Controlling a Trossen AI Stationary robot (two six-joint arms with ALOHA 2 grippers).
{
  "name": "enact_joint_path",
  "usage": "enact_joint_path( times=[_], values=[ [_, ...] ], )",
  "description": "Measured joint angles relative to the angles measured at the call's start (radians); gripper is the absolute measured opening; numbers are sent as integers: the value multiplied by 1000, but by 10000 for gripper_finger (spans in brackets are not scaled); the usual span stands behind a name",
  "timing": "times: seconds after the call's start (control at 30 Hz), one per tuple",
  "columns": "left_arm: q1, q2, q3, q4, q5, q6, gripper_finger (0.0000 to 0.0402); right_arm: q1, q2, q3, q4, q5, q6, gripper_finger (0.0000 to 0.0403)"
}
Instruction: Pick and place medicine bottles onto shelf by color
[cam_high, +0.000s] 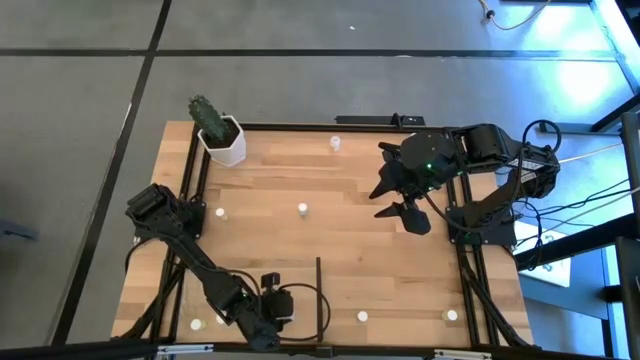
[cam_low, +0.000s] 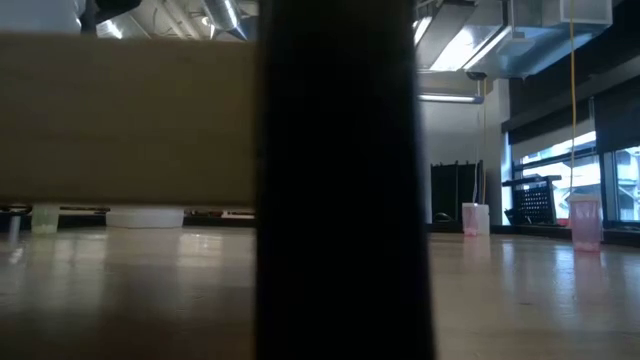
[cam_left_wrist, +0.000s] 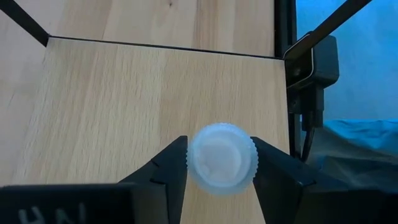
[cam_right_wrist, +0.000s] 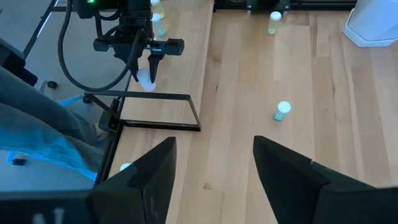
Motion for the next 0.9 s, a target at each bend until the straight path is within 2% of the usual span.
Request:
enact_joint_path(
  times=[0.67,0.9],
  values=[
    [0,0,0,0,-1,-19,251,0,0,0,0,0,0,216],
    [0,-4,0,33,0,-16,259,0,0,0,0,0,0,216]
  ],
)
